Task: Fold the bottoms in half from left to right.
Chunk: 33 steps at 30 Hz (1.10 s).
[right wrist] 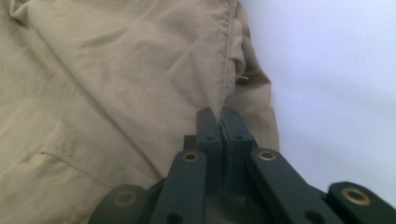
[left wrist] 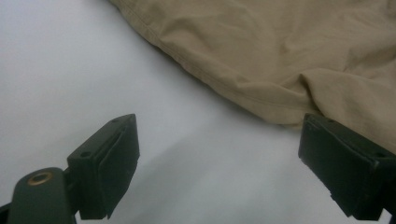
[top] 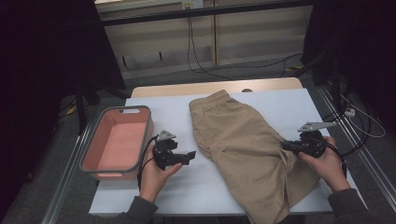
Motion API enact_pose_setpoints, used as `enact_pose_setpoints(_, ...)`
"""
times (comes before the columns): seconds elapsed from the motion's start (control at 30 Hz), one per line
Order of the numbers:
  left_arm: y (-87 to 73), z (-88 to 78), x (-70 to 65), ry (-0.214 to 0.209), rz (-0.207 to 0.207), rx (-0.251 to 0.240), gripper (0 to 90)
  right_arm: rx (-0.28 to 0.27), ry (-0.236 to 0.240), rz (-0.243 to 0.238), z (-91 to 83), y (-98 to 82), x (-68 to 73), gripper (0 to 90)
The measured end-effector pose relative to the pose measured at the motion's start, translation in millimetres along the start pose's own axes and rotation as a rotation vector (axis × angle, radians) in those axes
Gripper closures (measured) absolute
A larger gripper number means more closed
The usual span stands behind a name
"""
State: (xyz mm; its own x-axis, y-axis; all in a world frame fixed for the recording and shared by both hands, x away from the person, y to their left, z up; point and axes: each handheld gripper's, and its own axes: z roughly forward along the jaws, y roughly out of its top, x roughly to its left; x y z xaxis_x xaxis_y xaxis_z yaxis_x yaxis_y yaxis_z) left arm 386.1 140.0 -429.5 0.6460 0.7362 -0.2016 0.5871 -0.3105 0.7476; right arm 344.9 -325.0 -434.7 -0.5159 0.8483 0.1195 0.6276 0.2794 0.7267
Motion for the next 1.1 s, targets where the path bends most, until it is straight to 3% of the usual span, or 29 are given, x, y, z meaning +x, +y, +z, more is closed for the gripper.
enact_pose_setpoints(0.1, -0.1, -0.6, 1.1, 0.001, 0.002, 0.0, 12.5, -0.01, 0.015, 0.011, -3.1, -4.7, -0.7, 86.3)
enact_pose_setpoints(0.17, -0.4, -0.4, 1.0, -0.001, -0.006, 0.001, 12.5, -0.02, -0.015, 0.011, -3.2, -8.9, 0.8, 67.7)
enact_pose_setpoints(0.27, 0.7, -1.4, -0.2, -0.001, 0.003, -0.002, 12.5, 0.003, -0.053, 0.024, 1.8, -12.3, 0.6, 52.9)
enact_pose_setpoints(0.3, 0.8, -1.5, -0.3, 0.0, -0.003, -0.008, 12.5, 0.015, -0.056, 0.03, 4.2, -13.9, -0.4, 51.7)
enact_pose_setpoints(0.4, 0.4, -1.9, 0.5, 0.0, -0.009, -0.007, 12.5, 0.03, -0.049, 0.036, 8.1, -17.5, -2.0, 55.2)
enact_pose_setpoints(0.5, -0.2, -1.1, 0.7, 0.001, -0.007, -0.004, 12.5, 0.05, 0.011, 0.052, 7.4, -17.3, -2.3, 77.4)
enact_pose_setpoints(0.63, -0.1, -0.7, -0.3, 0.001, -0.003, -0.005, 12.6, 0.064, 0.018, 0.034, 8.1, -15.8, -1.4, 86.3)
enact_pose_setpoints(0.7, 0.0, -1.0, -0.2, 0.001, -0.002, -0.004, 12.6, 0.06, -0.037, 0.02, 4.8, -13.9, -4.5, 86.9)
enact_pose_setpoints(0.77, -0.1, -1.7, 0.4, -0.001, -0.001, -0.003, 12.6, 0.047, -0.046, 0.032, 1.8, -13.1, -8.1, 87.1)
enact_pose_setpoints(0.83, -0.5, -1.7, 0.9, 0.001, -0.006, -0.002, 12.6, 0.025, -0.098, 0.048, -4.9, -13.2, -19.2, 87.3)
enact_pose_setpoints(0.9, -1.1, -0.7, 0.9, 0.0, -0.01, -0.001, 12.6, 0.012, -0.063, 0.082, -5.1, -15.3, -24.1, 87.1)
enact_pose_setpoints(0.97, -1.0, -0.6, 0.6, -0.002, -0.011, 0.0, 12.6, 0.003, -0.058, 0.082, -4.6, -16.2, -24.4, 86.6)
enact_pose_setpoints(1.1, 0.1, -1.3, 0.7, -0.001, -0.001, 0.0, 12.6, 0.016, -0.086, 0.049, -0.3, -13.3, -16.0, 67.2)
